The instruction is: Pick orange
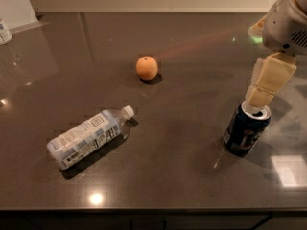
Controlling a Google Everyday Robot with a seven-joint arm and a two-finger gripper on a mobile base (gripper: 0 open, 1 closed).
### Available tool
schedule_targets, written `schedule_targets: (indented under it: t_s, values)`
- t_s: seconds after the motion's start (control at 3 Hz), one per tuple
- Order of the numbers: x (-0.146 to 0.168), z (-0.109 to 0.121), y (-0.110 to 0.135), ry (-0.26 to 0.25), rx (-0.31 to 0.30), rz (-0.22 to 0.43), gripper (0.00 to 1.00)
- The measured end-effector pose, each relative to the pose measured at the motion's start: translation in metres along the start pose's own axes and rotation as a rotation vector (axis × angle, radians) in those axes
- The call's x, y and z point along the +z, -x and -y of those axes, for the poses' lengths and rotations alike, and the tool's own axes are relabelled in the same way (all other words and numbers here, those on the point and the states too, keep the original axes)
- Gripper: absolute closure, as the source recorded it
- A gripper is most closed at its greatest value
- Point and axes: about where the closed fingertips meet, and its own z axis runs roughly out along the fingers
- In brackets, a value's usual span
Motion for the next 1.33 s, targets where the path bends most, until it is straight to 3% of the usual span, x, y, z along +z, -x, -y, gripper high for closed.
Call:
schedule_targets:
  t_s: [0.67, 1.33]
  values:
    - [0.043, 0.044, 0.042, 0.02, 0.092, 0.071, 0.0]
    - [0.103, 0.063, 0.1, 0.062, 0.093, 0.189, 0.0]
